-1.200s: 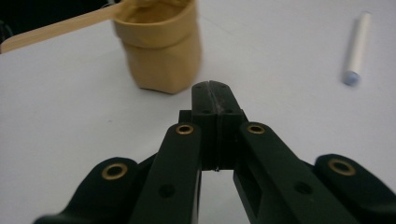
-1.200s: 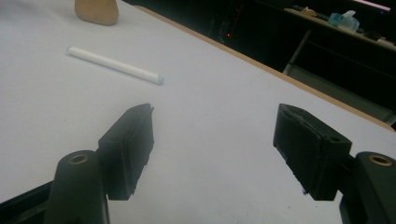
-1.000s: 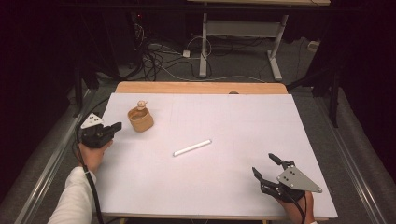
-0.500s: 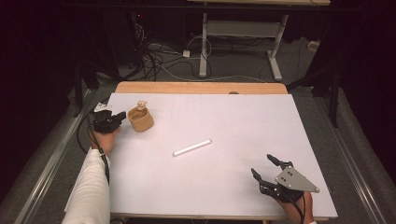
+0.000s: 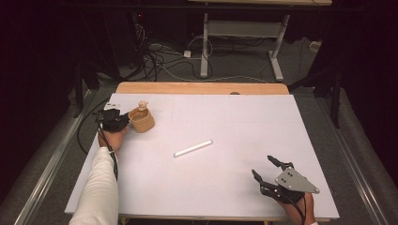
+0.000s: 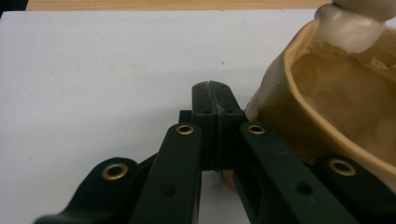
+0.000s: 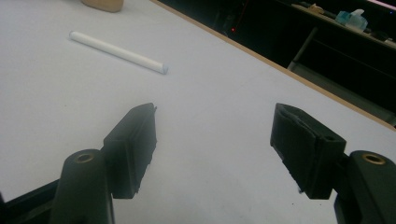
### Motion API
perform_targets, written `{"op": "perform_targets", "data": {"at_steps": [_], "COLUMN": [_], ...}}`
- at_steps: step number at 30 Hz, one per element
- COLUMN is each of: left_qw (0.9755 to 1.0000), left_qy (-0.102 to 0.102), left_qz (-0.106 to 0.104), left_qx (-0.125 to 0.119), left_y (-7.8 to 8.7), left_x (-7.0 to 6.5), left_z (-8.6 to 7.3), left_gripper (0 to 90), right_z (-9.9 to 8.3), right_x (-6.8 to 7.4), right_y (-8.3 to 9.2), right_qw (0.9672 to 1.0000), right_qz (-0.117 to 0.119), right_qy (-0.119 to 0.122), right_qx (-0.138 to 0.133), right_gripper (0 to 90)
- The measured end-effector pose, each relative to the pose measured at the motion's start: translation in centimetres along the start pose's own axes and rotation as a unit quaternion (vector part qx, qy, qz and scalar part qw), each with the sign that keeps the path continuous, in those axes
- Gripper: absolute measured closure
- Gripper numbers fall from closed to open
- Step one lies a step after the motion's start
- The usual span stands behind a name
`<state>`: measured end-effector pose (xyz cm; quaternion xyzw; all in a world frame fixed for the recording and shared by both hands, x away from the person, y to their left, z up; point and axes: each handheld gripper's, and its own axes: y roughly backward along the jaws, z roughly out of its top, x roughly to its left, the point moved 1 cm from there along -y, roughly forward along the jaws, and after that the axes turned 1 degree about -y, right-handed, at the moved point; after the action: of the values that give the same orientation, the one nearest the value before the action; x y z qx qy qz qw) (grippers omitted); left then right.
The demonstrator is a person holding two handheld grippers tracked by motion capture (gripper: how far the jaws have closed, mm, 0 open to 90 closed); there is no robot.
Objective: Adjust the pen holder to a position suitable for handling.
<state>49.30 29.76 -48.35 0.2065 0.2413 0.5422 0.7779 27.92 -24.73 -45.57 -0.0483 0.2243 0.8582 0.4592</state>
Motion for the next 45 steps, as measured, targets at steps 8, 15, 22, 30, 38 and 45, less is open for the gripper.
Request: {"op": "perform_targets", "data": {"at_steps": [8,15,22,30,38,45], "left_qw": [0.9991,0.9967,0.9978,0.9977,0.9983,0.9961], "left_qy": [-0.036,-0.07,-0.053,-0.045,-0.043,-0.067], "left_qz": [-0.02,-0.037,-0.036,-0.045,-0.031,-0.017], "left_qx": [0.007,0.017,0.018,0.023,0.025,0.054], "left_y": [-0.9,-1.5,-1.4,-0.8,-0.1,-0.5], "left_x": [-1.5,-2.2,-1.8,-1.5,-2.2,-3.0], "left_z": [0.4,0.6,0.6,0.3,-0.4,-0.5], "left_gripper": [87.2,87.1,87.2,87.3,87.3,87.4], "right_z": [0.1,-0.1,-0.1,0.0,0.1,0.2], "right_x": [0.2,0.2,0.4,0.5,0.5,0.6], "right_y": [-0.2,-0.3,-0.4,-0.4,-0.3,-0.4], "right_qw": [1.0,0.9999,0.9999,0.9998,0.9998,0.9998], "right_qz": [0.005,0.008,0.01,0.013,0.01,0.011], "right_qy": [0.003,0.006,0.01,0.014,0.014,0.015], "right_qx": [0.002,0.003,0.007,0.01,0.006,0.005], "right_gripper": [31.6,31.7,31.9,32.1,32.1,32.1]}}
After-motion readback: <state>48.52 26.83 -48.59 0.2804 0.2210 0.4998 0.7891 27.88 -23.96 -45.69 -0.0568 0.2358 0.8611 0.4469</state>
